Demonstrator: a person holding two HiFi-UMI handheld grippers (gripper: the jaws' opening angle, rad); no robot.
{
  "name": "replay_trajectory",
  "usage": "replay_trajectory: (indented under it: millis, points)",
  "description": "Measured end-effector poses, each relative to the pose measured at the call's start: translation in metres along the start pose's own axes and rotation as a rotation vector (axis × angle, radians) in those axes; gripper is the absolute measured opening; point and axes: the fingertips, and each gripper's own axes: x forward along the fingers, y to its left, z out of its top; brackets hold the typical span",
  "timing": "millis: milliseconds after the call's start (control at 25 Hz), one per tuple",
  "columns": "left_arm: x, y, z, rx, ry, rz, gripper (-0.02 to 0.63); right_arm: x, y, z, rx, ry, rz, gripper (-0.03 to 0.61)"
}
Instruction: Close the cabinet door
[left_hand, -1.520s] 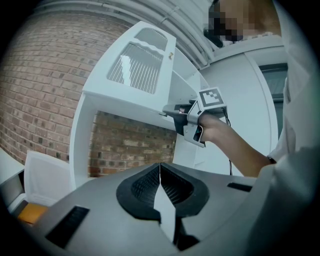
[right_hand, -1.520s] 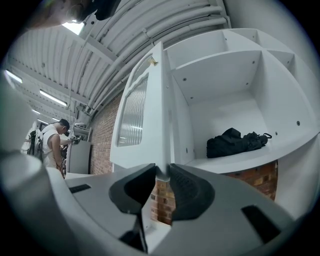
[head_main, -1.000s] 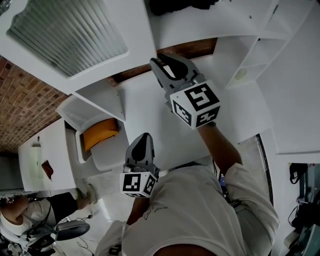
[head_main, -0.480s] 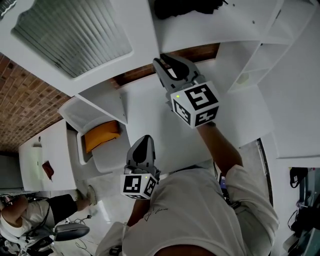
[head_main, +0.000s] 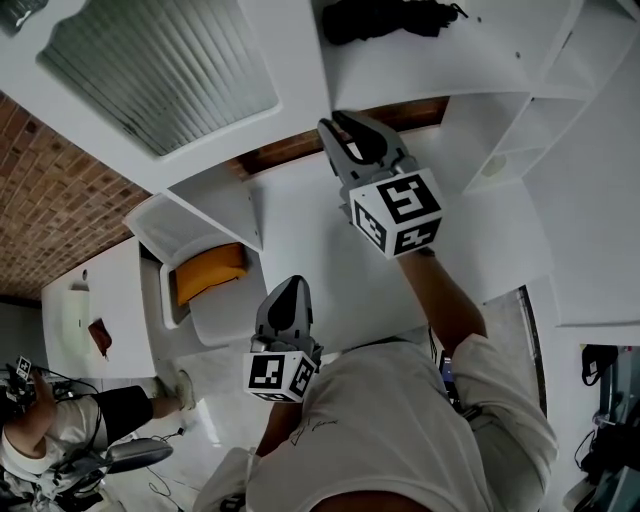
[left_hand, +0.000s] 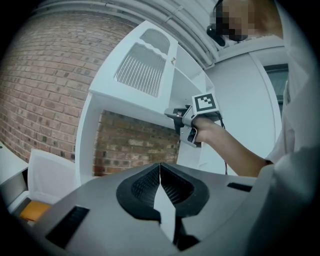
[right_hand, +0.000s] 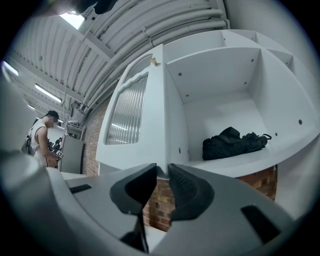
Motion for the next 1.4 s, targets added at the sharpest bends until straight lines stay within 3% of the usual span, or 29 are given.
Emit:
replay_trajectory:
  millis: [360,600,1000,1200,1400]
  points:
    - [-0.015,0.018,0.007,-0.01,-0.018,0.089,0.018,0.0,-0.001,0.001,-0.003,-0.008,-0.001,0.072]
    - [-0.027,0.022,0.01,-0.014,-0.017,0.103,0.018,-0.007,0.002,0.002,-0.004,-0.012,-0.003,0.063]
    - [-0.04,0.012,0.019,-0.007,-0.04,0.044,0.017,-0.036,0.013,0.0,-0.02,0.013,-0.02,0.035]
    - [-0.05,0.002,0.024,0.062,-0.042,0.025,0.018,-0.054,0.023,-0.002,-0.019,0.026,-0.033,0.032]
    - [-0.062,-0.005,0.023,0.047,-0.042,-0.02,0.017,-0.073,0.036,-0.009,-0.027,0.05,-0.047,0.029]
